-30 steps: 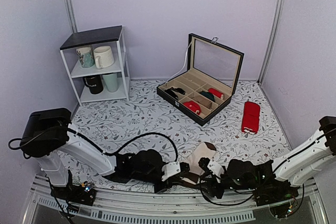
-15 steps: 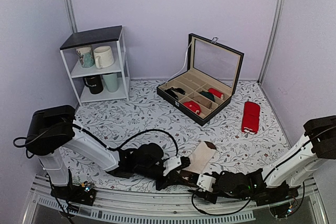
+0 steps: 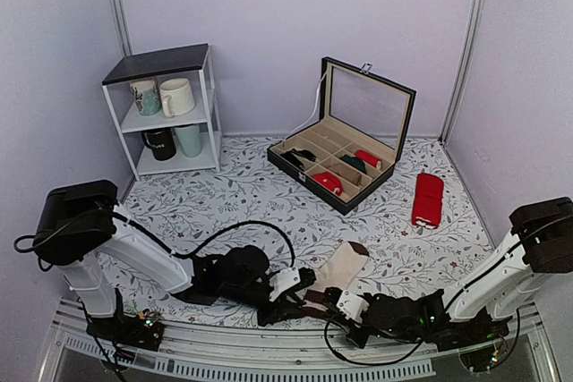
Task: Roll the socks
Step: Roll a pair of socks at the center of the board.
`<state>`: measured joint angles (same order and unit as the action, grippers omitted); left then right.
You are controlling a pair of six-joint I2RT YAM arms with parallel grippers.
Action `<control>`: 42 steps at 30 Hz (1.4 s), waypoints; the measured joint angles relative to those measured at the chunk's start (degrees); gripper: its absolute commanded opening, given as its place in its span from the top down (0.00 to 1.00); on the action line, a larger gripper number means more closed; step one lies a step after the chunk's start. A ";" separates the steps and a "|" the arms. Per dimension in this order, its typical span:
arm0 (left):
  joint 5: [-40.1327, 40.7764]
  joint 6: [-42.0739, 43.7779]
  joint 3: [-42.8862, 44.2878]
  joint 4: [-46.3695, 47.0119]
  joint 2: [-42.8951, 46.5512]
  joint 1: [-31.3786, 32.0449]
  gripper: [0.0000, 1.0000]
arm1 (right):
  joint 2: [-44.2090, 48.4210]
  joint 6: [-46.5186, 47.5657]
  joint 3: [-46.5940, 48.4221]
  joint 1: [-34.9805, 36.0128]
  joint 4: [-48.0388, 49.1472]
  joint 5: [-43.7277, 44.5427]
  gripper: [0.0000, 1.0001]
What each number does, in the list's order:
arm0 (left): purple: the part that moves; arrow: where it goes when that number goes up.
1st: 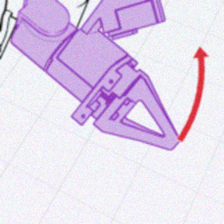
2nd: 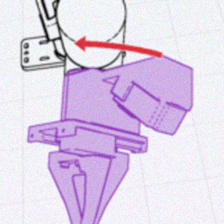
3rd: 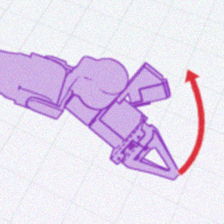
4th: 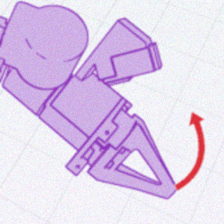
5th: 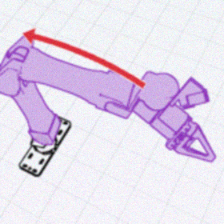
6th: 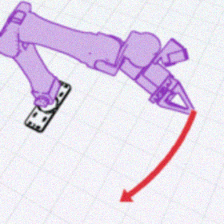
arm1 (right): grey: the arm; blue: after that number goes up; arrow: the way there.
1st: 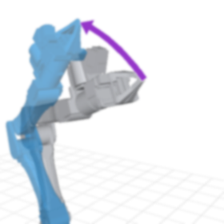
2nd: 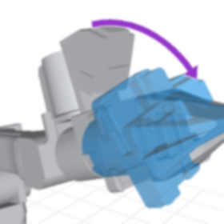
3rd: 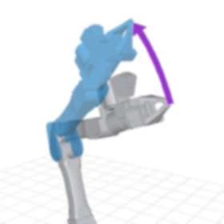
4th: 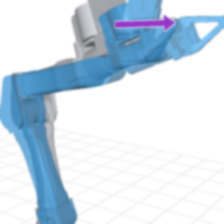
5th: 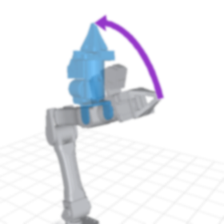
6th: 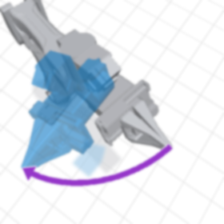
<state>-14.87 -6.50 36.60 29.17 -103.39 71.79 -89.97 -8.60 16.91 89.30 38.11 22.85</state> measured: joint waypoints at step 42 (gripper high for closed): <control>15.15 24.85 -7.23 16.11 -1.31 8.26 0.95 | 0.20 -25.31 3.13 -15.93 -5.62 -38.49 0.92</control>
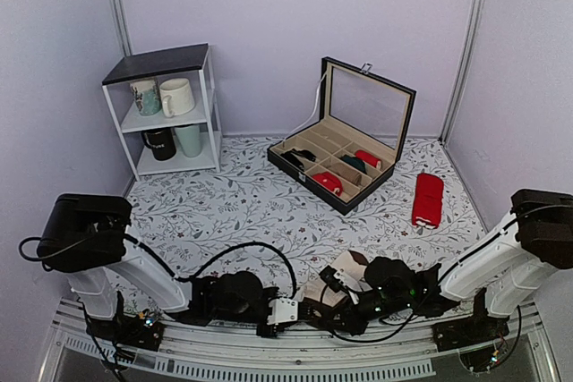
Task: Roll the socks
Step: Roll a pair of socks at the center of the board.
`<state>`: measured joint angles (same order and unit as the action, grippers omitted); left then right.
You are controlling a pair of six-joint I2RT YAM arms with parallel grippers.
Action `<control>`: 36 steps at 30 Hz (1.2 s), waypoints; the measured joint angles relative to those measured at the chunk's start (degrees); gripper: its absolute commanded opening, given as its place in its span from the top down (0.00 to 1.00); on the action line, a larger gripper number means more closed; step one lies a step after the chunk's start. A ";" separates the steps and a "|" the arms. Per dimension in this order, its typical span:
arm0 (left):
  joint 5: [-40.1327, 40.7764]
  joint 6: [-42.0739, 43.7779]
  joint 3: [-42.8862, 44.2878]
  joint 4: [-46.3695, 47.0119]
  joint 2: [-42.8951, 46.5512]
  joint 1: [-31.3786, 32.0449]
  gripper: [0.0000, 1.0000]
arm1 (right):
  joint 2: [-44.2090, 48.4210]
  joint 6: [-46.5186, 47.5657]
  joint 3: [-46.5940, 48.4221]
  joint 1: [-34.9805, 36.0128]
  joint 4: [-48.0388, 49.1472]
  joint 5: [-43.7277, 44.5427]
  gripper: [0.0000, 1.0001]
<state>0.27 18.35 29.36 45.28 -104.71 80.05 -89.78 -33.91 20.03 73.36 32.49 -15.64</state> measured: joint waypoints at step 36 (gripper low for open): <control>-17.66 -24.59 7.39 -13.77 -0.70 -7.50 1.00 | 0.44 34.86 -0.31 15.13 7.78 31.87 0.46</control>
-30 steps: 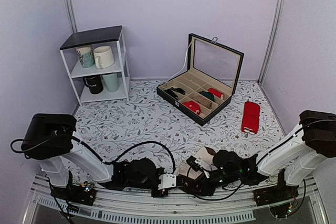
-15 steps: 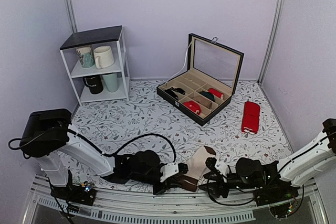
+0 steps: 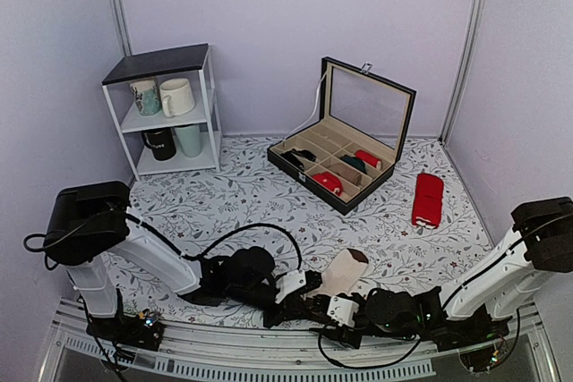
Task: Roll the socks
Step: Roll a pair of socks at the center of the board.
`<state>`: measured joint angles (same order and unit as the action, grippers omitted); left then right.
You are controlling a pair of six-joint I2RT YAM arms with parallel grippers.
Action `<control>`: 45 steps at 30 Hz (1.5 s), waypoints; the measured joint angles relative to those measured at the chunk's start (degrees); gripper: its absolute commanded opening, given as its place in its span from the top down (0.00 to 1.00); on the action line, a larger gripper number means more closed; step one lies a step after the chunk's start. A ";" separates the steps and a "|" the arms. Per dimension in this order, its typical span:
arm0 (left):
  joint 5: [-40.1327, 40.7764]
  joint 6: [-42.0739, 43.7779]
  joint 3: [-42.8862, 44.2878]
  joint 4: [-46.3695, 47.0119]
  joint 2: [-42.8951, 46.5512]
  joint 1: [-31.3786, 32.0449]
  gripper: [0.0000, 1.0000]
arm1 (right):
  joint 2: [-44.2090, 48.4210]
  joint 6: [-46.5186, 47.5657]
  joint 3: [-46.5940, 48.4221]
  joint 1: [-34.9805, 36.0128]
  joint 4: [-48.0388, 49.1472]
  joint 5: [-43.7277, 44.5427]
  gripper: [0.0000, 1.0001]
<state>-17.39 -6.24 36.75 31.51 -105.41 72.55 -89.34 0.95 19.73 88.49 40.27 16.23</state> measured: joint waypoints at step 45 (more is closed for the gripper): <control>15.28 21.05 -8.13 1.92 8.98 7.15 0.25 | -2.29 -31.10 -1.03 -10.67 -2.38 -19.30 0.91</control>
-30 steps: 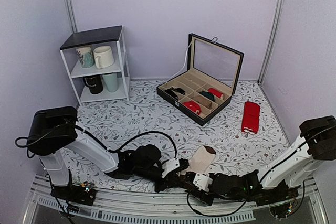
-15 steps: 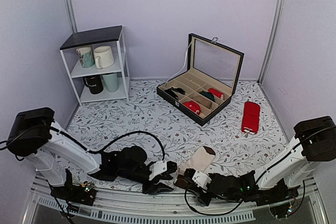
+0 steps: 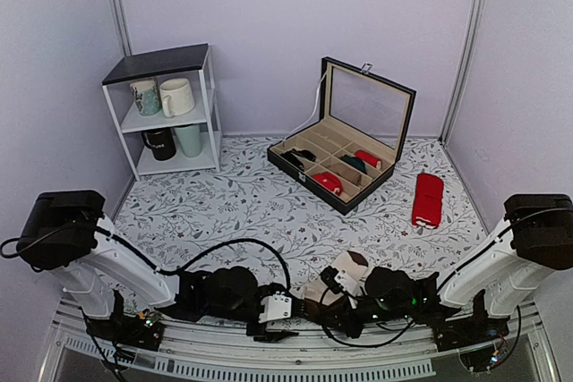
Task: Roll the socks
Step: Roll a pair of socks at the center of the board.
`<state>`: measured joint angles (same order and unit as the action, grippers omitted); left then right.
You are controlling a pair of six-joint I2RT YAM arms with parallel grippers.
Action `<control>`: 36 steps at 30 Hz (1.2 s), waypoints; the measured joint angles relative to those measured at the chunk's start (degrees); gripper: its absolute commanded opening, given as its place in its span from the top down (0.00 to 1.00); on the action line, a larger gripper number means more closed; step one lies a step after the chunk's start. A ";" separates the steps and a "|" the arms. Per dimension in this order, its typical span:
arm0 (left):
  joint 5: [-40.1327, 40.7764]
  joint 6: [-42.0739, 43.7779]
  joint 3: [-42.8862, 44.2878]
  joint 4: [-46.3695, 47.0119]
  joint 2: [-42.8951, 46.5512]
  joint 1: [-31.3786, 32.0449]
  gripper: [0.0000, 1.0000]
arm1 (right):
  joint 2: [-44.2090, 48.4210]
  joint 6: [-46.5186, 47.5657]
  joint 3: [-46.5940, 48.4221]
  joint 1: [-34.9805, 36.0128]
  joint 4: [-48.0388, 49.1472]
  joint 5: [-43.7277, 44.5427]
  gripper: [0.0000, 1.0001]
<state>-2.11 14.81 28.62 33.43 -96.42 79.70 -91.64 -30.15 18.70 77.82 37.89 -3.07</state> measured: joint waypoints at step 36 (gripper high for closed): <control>1.38 2.12 3.65 3.17 -6.12 1.38 1.00 | -3.41 -2.38 1.03 -1.86 3.39 -9.66 0.65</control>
<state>-0.73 16.93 32.27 36.60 -102.54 81.08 -95.04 -32.53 19.73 75.96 41.28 -12.73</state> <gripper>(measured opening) 0.046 0.227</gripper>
